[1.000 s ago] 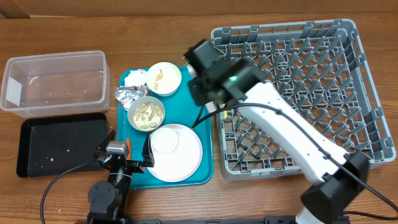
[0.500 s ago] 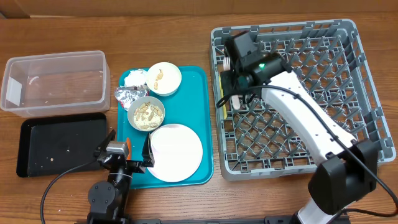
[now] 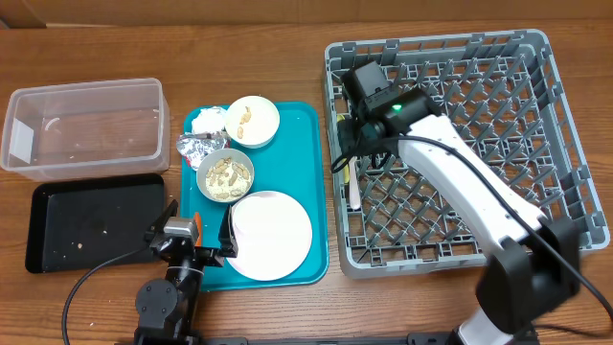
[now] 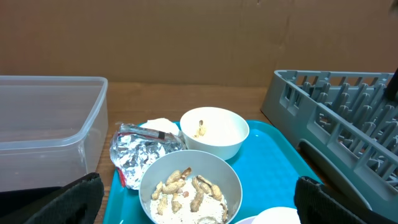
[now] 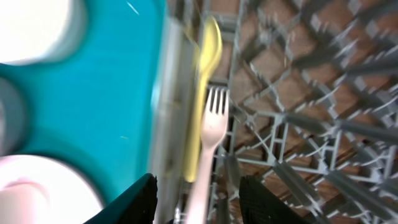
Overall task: Sort waste into correct bins and load items into the dishwasher rack
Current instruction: 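Carry the white fork into the rack beside the spoon and release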
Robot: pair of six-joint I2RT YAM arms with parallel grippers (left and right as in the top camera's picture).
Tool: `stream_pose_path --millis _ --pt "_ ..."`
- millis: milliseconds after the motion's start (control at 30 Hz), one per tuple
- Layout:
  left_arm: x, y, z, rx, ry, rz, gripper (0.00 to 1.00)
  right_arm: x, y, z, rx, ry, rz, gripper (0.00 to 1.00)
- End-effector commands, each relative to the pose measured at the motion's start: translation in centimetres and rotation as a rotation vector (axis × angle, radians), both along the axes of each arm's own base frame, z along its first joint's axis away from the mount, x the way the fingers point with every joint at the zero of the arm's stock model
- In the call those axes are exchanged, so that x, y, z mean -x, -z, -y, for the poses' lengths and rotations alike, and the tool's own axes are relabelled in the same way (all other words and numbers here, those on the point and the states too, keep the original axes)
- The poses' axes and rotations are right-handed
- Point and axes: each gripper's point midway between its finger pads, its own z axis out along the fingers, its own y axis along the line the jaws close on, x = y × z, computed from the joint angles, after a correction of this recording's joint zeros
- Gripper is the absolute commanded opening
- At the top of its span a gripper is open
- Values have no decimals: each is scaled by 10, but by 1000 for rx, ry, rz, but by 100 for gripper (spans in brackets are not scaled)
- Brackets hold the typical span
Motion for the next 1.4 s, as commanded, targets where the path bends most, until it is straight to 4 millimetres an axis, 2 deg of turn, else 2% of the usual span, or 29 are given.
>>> stream_pose_path --millis 0,100,267,533,767,1367 --pt "0 0 -2 13 -12 2 100 17 -88 -25 -164 -60 161 45" --pt "0 0 -2 13 -12 2 100 36 -98 -36 -180 -108 163 43" --pt "0 0 -2 13 -12 2 100 59 -90 -48 -132 -160 124 43" --pt "0 0 -2 13 -12 2 100 53 -94 -32 -159 -22 110 40" --pt "0 0 -2 13 -12 2 100 63 -104 -23 -163 -18 112 41" --pt "0 0 -2 13 -12 2 100 67 -110 -20 -171 -12 118 41"
